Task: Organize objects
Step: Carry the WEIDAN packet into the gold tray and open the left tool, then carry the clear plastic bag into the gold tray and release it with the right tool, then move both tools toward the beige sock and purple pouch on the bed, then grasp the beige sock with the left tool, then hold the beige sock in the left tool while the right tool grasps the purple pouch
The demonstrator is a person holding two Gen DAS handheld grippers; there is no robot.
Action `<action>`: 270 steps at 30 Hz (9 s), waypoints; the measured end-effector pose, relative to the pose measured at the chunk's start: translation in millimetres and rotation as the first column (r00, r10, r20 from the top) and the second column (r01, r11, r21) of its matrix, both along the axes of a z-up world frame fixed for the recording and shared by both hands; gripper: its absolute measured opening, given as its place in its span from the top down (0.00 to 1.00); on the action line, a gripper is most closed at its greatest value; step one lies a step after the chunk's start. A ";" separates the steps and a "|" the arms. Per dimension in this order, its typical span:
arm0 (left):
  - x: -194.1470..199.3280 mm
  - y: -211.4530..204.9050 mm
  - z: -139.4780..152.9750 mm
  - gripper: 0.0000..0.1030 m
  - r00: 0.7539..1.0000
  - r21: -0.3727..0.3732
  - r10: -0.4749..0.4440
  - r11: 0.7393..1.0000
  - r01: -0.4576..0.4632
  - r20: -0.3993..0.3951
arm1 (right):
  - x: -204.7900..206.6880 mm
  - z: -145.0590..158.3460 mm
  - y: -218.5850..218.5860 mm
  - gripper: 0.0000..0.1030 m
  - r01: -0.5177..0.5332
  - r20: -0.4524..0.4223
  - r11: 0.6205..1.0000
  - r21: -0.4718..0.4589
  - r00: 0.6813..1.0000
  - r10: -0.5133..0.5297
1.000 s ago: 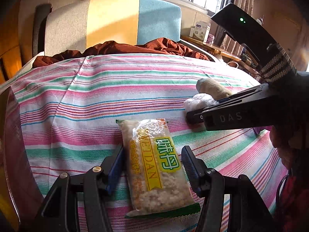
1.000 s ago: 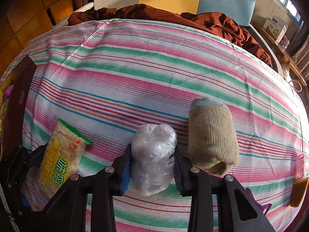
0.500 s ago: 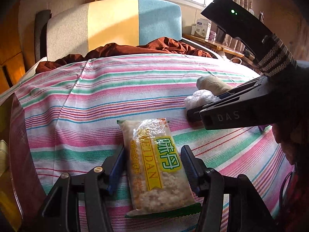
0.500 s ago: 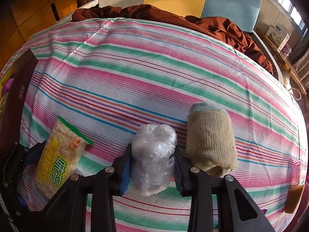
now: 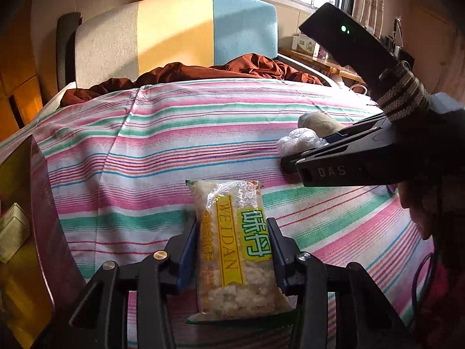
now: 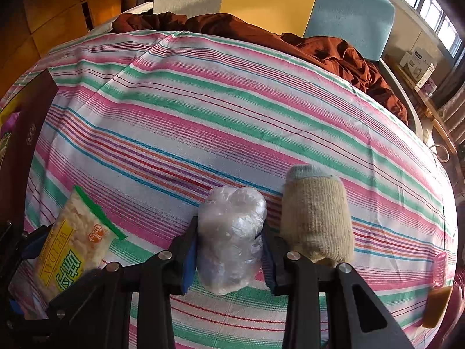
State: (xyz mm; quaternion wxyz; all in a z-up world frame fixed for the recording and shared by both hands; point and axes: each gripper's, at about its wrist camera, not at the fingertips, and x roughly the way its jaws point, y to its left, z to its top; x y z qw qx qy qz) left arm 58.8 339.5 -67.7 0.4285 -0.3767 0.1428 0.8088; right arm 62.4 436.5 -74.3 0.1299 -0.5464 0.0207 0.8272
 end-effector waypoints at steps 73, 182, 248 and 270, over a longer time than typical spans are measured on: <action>-50.2 -208.2 76.4 0.33 0.931 0.042 0.357 0.934 -0.355 -0.077 | -2.0 11.5 -45.6 0.65 0.001 0.005 0.999 0.054 1.000 -0.001; -11.5 93.7 54.7 0.19 0.973 0.013 -0.105 0.994 0.105 0.205 | 197.2 61.0 125.6 0.24 0.667 -0.178 0.482 -0.568 0.472 -0.863; 48.3 -13.2 23.3 0.40 0.919 -0.129 -0.374 0.924 0.359 -0.127 | 173.8 40.7 125.4 0.24 0.674 -0.042 0.521 -0.523 0.591 -0.806; 39.7 -26.0 -0.5 0.44 0.973 0.066 -0.230 0.972 0.228 0.027 | 156.1 26.6 117.1 0.29 0.709 0.069 0.565 -0.423 0.647 -0.759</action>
